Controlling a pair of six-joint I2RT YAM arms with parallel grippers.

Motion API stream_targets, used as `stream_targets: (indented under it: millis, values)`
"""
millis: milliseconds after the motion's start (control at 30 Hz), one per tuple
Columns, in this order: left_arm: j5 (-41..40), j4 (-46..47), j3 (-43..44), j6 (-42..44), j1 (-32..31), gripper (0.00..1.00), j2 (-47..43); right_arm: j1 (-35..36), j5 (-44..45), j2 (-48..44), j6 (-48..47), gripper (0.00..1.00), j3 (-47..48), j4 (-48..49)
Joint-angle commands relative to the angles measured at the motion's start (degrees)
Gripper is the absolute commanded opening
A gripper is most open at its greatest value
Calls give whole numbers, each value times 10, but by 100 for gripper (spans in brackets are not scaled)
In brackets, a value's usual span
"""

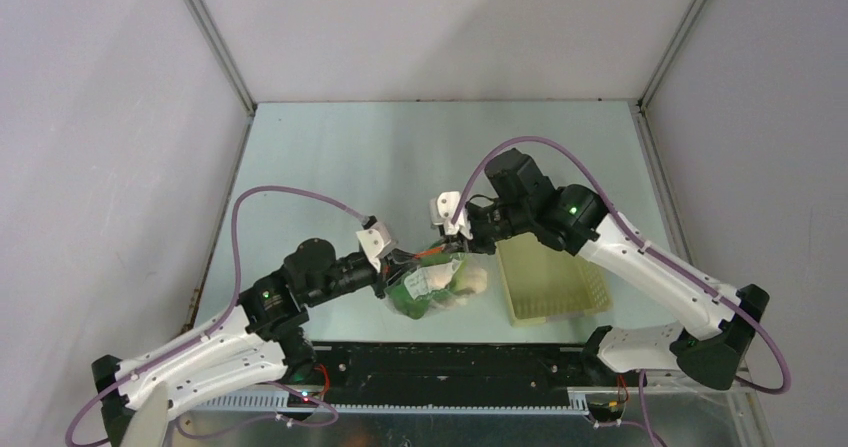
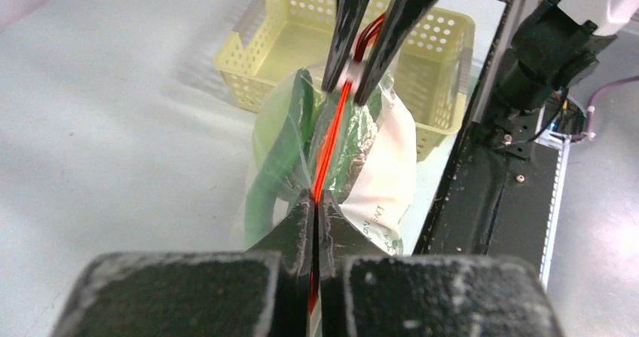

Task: Place the food in the zip-top bag and seal the zipper
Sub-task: Zip the zipper food storage bag at the center of the board, then place the zipper food storage bag at the center of the board.

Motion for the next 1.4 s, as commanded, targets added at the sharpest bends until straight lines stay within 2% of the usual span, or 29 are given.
stream_targets:
  millis: [0, 367, 600, 633, 667, 700, 733, 800, 833, 933, 1000, 1067, 1100, 1133, 1233, 1333, 1367]
  values:
    - [-77, 4, -11, -13, 6, 0, -41, -46, 14, -43, -13, 8, 21, -77]
    - [-110, -19, -15, -16, 7, 0, -63, -109, 42, -68, -18, 1, 16, -136]
    - [-102, -7, -11, -17, 6, 0, -63, -120, -8, -80, -14, 1, 7, -103]
    - [-100, 1, -12, -23, 7, 0, -63, -120, -19, -81, 6, 18, 0, -90]
    - [-105, 31, -19, -31, 7, 0, -61, -119, -18, -84, 21, 45, -6, -49]
    - [-121, 51, -25, -62, 7, 0, -59, -120, -3, -86, 65, 60, -21, -24]
    - [-165, 90, -32, -76, 7, 0, -52, -120, 11, -91, 91, 81, -35, 33]
    - [-245, 118, -30, -115, 8, 0, -27, -120, 73, -101, 166, 97, -53, 106]
    - [-290, 120, -25, -127, 8, 0, -3, -122, 114, -105, 213, 98, -56, 127]
    - [-320, 116, 20, -124, 21, 0, 53, -137, 158, -136, 297, 99, -74, 198]
    - [-290, 130, 45, -107, 38, 0, 94, -161, 190, -163, 333, 99, -103, 244]
    - [-215, 149, 67, -85, 63, 0, 133, -178, 220, -194, 358, 99, -132, 279]
    - [-152, 164, 75, -64, 71, 0, 156, -184, 228, -204, 362, 99, -141, 286]
    - [-130, 171, 88, -53, 81, 0, 165, -198, 228, -225, 369, 99, -160, 299]
    - [-112, 170, 133, -2, 99, 0, 222, -224, 226, -258, 385, 99, -189, 307]
    - [-84, 164, 190, 34, 149, 0, 269, -248, 261, -286, 434, 100, -214, 297]
    - [-44, 164, 199, 47, 163, 0, 293, -252, 273, -298, 449, 100, -221, 292]
